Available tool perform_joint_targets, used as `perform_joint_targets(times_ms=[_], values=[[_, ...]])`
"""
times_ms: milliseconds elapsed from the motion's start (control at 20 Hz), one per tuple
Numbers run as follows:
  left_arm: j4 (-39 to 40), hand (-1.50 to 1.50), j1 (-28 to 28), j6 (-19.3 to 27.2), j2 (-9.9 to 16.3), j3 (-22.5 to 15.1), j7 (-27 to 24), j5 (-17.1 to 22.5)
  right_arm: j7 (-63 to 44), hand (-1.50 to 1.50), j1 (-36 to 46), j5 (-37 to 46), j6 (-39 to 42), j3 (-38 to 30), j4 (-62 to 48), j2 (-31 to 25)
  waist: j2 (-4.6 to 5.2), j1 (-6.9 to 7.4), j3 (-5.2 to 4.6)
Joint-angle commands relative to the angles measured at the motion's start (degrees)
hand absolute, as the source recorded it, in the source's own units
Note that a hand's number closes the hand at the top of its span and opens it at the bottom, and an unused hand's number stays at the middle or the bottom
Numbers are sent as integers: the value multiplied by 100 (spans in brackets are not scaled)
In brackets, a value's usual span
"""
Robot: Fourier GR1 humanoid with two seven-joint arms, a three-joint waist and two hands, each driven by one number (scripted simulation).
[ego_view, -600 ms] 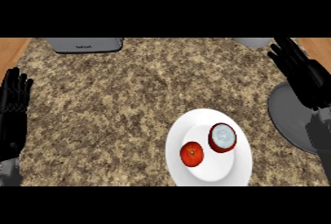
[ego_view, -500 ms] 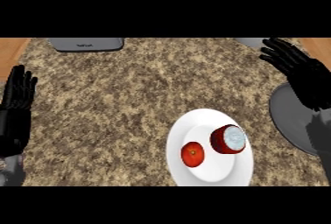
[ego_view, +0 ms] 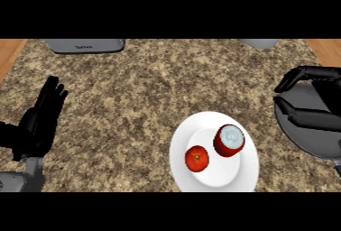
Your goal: Pick the can from the plate and place it in the pan
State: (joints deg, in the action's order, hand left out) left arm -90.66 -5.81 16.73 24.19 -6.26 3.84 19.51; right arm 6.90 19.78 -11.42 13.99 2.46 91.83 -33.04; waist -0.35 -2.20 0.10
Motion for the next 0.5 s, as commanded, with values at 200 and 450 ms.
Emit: perform_joint_targets(times_ms=[200,450], values=[[85,0,-245,-393,139,211,486,310,1461,-150,-1627,1264,114,-622,538,-1053,21,100,-7],[94,0,-544,-3,-186,-122,702,-152,828,-150,-919,1710,346,-352,1090,-1279,34,211,-12]])
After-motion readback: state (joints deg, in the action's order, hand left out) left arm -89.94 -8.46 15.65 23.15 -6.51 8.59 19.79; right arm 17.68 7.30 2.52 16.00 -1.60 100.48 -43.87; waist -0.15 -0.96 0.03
